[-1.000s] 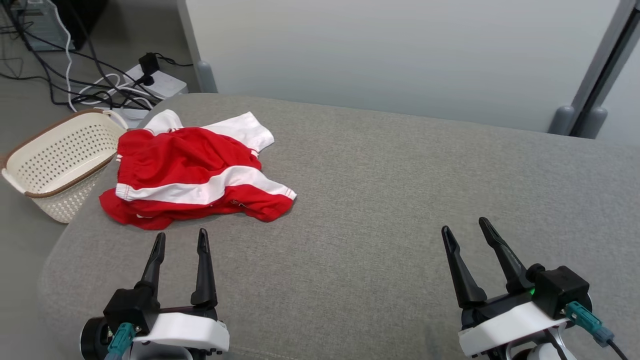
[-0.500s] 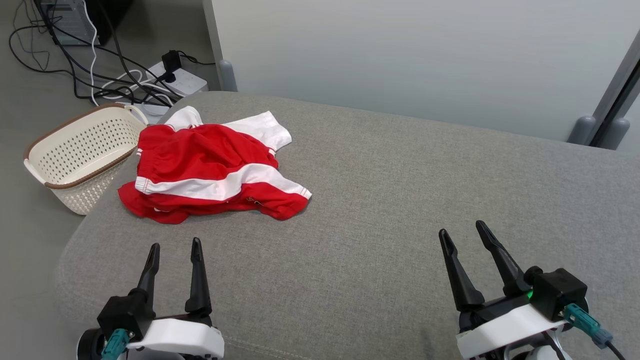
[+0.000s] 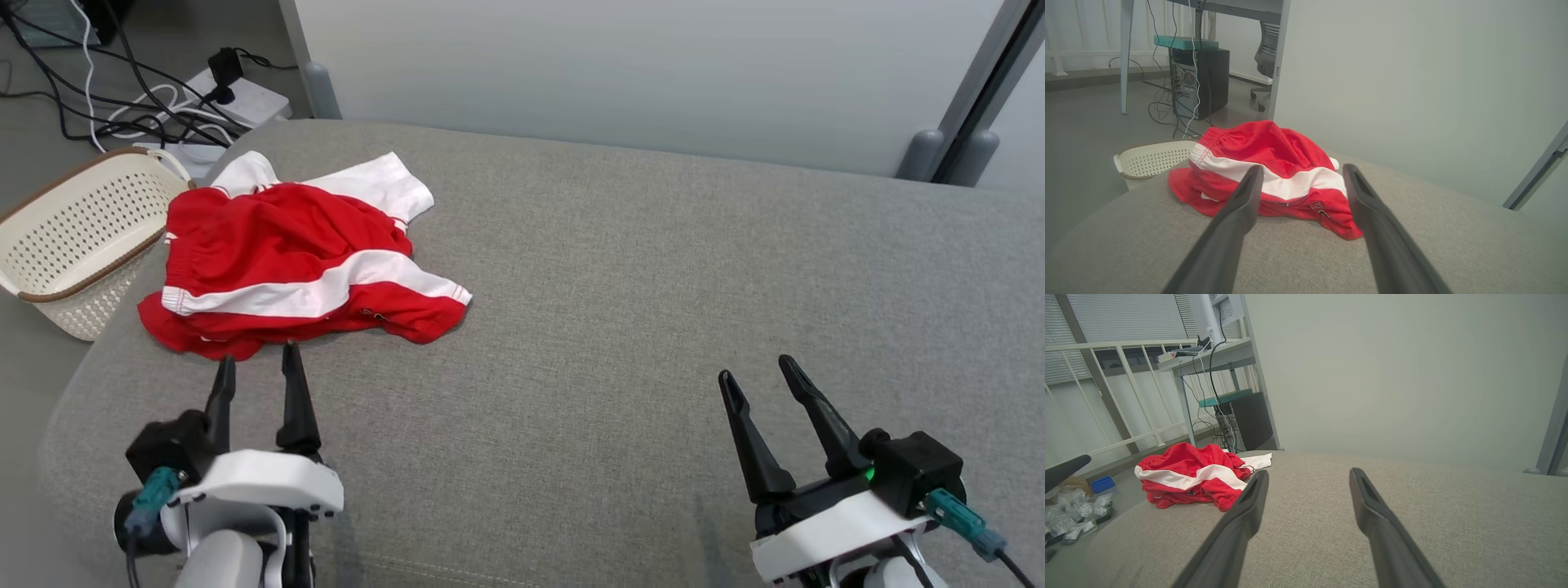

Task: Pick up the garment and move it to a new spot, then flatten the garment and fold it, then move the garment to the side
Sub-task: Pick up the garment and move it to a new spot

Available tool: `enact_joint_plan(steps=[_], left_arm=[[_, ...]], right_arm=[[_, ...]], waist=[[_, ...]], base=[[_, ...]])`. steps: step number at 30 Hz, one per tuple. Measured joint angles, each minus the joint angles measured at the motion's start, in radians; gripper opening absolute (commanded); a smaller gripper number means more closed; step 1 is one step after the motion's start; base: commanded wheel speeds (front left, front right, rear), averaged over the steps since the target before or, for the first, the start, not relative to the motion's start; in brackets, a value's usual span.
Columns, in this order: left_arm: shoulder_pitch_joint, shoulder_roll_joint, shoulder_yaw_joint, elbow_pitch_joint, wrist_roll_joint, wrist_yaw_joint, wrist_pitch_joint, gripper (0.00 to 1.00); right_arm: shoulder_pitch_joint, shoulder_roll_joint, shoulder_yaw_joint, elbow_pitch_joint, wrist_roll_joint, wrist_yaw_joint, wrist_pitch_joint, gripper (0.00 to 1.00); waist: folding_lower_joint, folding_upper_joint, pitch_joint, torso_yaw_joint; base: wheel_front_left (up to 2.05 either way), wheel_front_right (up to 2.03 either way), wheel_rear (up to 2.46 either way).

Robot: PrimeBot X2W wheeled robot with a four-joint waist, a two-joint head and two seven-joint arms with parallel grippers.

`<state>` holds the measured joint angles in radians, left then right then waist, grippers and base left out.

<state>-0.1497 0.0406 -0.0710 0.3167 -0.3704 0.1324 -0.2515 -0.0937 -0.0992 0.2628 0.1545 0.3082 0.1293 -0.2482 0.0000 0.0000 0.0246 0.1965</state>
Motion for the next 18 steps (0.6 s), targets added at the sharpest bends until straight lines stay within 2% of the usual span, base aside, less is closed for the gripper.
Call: enact_joint_plan(steps=[5, 18], left_arm=[[-0.109, -0.004, 0.054, 0.053, -0.114, -0.001, 0.0, 1.0], [-0.383, -0.018, 0.12, 0.24, -0.101, -0.012, -0.005, 1.0]], right_arm=[[-0.045, -0.025, -0.001, -0.012, 0.0, 0.0, 0.0, 1.0], [-0.164, -0.104, -0.001, -0.053, 0.004, 0.0, 0.0, 1.0]], waist=[[0.0, 0.0, 0.06, -0.023], [0.0, -0.0001, 0.282, -0.072]], base=[[0.0, 0.0, 0.0], [0.0, 0.0, 0.0]])
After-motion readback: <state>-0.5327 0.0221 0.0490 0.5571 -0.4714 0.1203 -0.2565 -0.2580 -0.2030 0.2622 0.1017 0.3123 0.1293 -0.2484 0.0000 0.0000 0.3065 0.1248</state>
